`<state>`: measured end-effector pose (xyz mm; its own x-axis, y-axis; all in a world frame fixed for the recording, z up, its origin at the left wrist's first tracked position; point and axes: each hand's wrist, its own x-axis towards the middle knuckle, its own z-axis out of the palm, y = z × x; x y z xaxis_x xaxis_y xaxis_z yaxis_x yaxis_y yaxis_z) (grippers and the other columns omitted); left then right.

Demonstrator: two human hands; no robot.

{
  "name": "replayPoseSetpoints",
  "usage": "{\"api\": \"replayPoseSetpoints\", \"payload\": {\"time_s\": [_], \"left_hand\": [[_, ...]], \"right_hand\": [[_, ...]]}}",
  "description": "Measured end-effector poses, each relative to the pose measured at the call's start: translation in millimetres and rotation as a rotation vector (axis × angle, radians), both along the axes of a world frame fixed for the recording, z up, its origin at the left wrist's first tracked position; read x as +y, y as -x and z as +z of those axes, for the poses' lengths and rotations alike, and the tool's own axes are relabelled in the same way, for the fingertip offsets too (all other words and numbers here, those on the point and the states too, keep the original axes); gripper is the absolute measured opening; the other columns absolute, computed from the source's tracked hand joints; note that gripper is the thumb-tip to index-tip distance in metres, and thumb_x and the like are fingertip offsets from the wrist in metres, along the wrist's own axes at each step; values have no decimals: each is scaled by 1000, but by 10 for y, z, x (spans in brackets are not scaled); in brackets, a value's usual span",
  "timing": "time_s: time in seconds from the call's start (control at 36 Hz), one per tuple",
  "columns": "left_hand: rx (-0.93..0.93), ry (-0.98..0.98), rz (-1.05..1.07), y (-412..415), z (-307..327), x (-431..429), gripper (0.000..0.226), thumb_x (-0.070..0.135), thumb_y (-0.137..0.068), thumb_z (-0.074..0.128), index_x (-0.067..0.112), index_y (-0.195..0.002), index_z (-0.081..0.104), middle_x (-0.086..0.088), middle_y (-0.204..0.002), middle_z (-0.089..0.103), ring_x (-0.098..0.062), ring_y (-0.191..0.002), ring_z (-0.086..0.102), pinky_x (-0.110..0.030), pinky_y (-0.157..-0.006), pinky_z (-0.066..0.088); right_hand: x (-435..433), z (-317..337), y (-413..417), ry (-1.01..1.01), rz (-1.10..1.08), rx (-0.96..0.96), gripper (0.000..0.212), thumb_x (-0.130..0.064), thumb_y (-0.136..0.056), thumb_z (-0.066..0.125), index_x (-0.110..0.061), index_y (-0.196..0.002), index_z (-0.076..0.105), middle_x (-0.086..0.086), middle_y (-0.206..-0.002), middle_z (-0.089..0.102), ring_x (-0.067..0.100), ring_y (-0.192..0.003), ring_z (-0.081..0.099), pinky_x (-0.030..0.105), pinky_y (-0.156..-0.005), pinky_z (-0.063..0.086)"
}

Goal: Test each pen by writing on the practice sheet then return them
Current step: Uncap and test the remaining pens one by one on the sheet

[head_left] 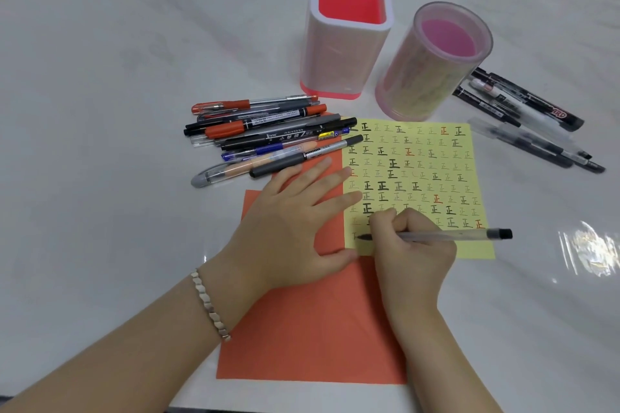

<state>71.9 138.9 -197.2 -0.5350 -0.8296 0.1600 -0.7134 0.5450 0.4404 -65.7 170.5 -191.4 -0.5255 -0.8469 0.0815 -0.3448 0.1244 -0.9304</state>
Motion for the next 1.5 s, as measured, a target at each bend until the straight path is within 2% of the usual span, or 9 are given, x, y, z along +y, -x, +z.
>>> {"api": "replayPoseSetpoints", "payload": {"time_s": [0.17,0.47,0.75,0.92,1.0,1.17,1.33,1.42,1.5], "left_hand": [[0,7,0,3,9,1,65,64,-72,48,30,-127,55,5,-143,44,-16,-137,31,-36,-112,16],[10,7,2,0,6,0,64,62,-71,49,30,-127,56,6,-142,44,-16,-137,31,-36,-111,17],[18,9,4,0,3,-1,64,62,-71,50,30,-126,56,6,-142,44,-16,-137,32,-37,-111,18],[17,1,3,0,7,2,63,61,-71,51,30,-125,57,6,-142,45,-16,-136,32,-36,-111,18],[-1,-10,-5,-3,15,0,64,63,-72,49,30,-126,56,6,-143,43,-16,-137,31,-36,-112,16],[-4,-6,-8,-4,17,-1,65,65,-73,47,30,-127,56,5,-143,43,-16,-137,31,-35,-112,15],[-11,-4,-10,-8,18,-2,64,64,-72,49,30,-127,56,5,-142,44,-16,-137,32,-35,-112,15],[-29,-27,-26,-17,28,-5,65,64,-73,48,30,-127,55,5,-143,44,-16,-137,31,-35,-112,14],[-15,-33,-37,-26,45,0,64,63,-76,47,29,-129,53,4,-144,42,-15,-137,30,-35,-112,14]], "right_hand": [[3,7,12,26,-10,-7,39,-14,-67,53,-25,-39,28,-6,-36,30,7,-41,27,17,-45,24],[1,7,1,27,40,10,41,-14,-67,54,-27,-38,29,-6,-35,32,9,-41,28,19,-46,26],[13,15,1,23,46,-11,41,-13,-66,53,-27,-36,30,-8,-33,32,7,-38,30,13,-44,26],[16,14,-9,-5,56,-8,35,-14,-66,52,-21,-36,36,-7,-33,29,7,-39,27,14,-45,24],[13,19,2,13,-7,1,41,-11,-66,51,-24,-37,26,-6,-34,28,8,-40,26,15,-44,22],[13,35,15,0,-55,-9,38,-11,-66,51,-22,-40,25,-6,-34,28,8,-41,25,15,-44,22],[13,120,109,25,-123,-121,40,-19,-77,62,-10,-46,40,-5,-40,38,6,-44,35,12,-45,29],[35,180,237,27,-54,-153,30,-19,-85,64,-16,-58,51,-12,-46,49,2,-47,43,11,-47,33],[42,269,399,-33,81,-81,18,-17,-84,65,-23,-67,60,-18,-58,60,-2,-58,53,7,-54,38]]}}
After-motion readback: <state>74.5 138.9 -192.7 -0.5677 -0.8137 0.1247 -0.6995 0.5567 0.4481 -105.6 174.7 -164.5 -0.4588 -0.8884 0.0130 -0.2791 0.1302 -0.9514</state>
